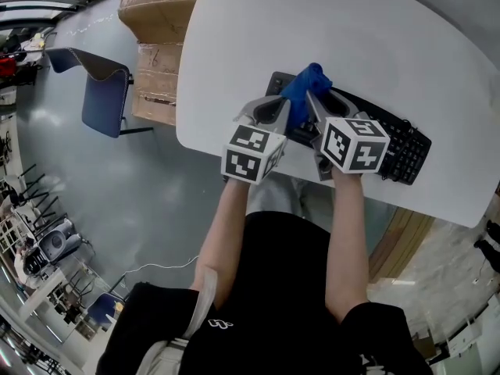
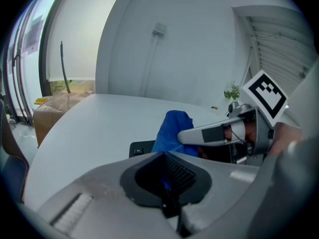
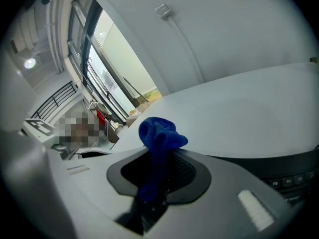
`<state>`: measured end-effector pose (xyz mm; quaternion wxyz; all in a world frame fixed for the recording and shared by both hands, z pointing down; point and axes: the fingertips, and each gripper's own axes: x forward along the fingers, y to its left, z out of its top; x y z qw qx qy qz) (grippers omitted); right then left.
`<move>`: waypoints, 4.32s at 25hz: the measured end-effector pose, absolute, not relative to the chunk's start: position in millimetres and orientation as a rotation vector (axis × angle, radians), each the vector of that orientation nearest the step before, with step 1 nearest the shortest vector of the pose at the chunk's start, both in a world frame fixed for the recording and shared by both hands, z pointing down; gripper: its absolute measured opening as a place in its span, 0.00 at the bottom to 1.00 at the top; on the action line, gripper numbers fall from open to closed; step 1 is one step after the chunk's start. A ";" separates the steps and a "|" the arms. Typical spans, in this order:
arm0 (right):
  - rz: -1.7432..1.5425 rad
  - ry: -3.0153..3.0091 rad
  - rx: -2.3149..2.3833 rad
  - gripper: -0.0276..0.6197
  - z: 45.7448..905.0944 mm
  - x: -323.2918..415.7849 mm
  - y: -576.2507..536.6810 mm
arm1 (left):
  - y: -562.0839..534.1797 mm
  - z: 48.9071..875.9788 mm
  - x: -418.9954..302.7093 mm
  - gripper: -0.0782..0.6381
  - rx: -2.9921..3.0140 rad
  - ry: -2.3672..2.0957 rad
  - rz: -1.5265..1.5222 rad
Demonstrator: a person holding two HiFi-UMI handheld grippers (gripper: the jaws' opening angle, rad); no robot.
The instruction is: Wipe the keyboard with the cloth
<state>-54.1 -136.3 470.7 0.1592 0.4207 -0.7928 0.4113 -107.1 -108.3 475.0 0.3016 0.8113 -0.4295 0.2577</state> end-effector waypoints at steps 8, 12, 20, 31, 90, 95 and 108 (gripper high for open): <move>1.190 -2.242 1.251 0.18 472.3 -31.7 -131.9 | -106.5 475.9 -85.3 0.11 2.174 -1.091 0.685; 1.199 -2.235 1.268 0.18 472.6 -20.6 -128.4 | -104.0 477.4 -74.5 0.11 2.183 -1.070 0.697; 1.211 -2.219 1.303 0.18 473.2 1.9 -121.7 | -100.3 479.3 -52.9 0.11 2.206 -1.029 0.710; 1.215 -2.194 1.360 0.18 472.2 28.5 -113.8 | -94.6 479.8 -29.0 0.11 2.231 -0.985 0.722; 1.204 -2.021 1.721 0.18 452.8 206.9 -60.5 | -56.1 484.8 136.1 0.11 2.424 -0.637 0.896; 1.210 -2.008 1.759 0.18 454.7 220.0 -57.4 | -55.8 481.1 147.6 0.11 2.440 -0.627 0.875; 1.246 -1.863 1.896 0.18 472.4 276.1 -40.4 | -50.7 479.6 176.3 0.11 2.461 -0.572 0.889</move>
